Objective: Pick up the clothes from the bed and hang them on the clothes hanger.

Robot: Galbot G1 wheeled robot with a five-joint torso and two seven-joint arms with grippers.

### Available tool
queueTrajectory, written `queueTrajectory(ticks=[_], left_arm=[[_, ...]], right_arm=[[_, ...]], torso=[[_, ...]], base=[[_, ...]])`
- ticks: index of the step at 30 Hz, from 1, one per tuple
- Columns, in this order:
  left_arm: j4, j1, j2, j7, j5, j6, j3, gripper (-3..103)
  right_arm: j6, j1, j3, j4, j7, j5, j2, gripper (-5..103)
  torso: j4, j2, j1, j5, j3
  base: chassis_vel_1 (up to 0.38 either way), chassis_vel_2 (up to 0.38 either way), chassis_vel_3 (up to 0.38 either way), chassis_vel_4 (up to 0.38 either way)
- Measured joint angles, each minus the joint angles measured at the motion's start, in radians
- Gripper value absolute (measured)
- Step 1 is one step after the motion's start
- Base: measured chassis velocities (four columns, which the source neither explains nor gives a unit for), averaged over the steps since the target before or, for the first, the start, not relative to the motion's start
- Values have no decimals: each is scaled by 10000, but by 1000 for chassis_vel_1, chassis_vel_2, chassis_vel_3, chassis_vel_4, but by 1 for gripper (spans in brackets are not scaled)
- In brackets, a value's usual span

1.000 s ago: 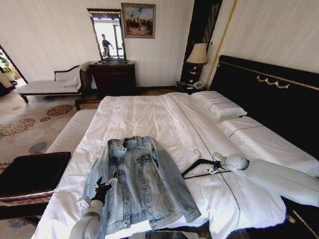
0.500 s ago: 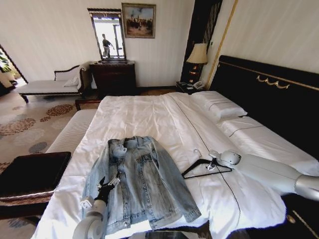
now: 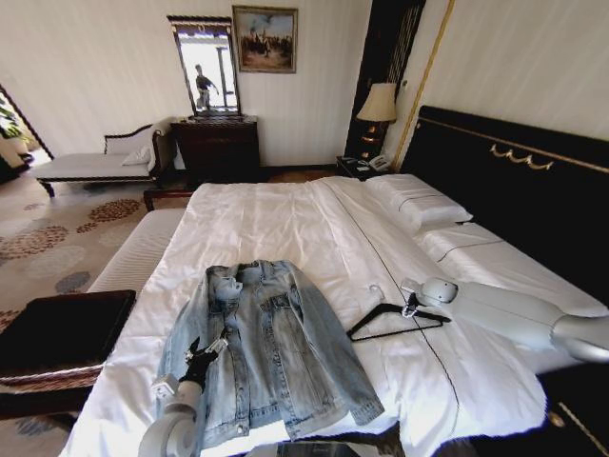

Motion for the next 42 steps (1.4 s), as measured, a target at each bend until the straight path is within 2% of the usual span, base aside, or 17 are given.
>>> queueTrajectory(ticks=[8,9,21,23,24,27,29,34,36,37,42], left_arm=[[44,-60,-22,2,-65,-5,48,100],[43,-63,-41,0,-60,-2,58,100],[46,-56,-29,1,-97,1,-22,100],[46,-54,-22,1,-97,-1,-37,100],[46,-54,-22,1,-97,-1,-37,100],[45,-50,4,2,-100,-7,-75,100],[46,-48,9,2,-104,-8,-82,100],[13,-25,42,3,-180,-11,-160,100],[6,-23,44,2,-182,-12,-165,100],[-15,-18,46,2,-183,-12,-168,100],[-55,-17,33,0,-181,-12,-150,100]], right_arm=[[47,-373,303,-351,-37,-86,230,102],[56,-442,383,-472,-47,-100,352,99],[54,-404,256,-729,-146,-101,855,96],[54,-402,201,-788,-173,-112,923,86],[54,-402,201,-788,-173,-112,923,86],[54,-360,93,-858,-200,-118,1022,70],[54,-343,71,-861,-203,-119,1032,70],[54,-190,-129,-887,-242,-121,1121,43],[54,-150,-172,-890,-242,-133,1127,43],[59,-111,-222,-881,-244,-195,1127,33],[91,-95,-232,-728,-243,-267,1045,27]], torso=[[0,1,-2,-2,0],[0,1,-2,-1,0],[2,1,-1,-2,0],[0,0,-1,-1,0],[0,0,-1,-1,0],[0,0,-1,0,0],[0,0,-1,0,0],[1,0,-1,0,0],[1,0,-1,0,0],[2,0,-1,-1,0],[2,0,-1,0,0]], base=[[0,0,0,0],[0,0,0,0],[0,0,0,0],[0,0,0,0],[0,0,0,0],[0,0,0,0],[0,0,0,0],[0,0,0,0],[0,0,0,0],[0,0,0,0],[0,0,0,0]])
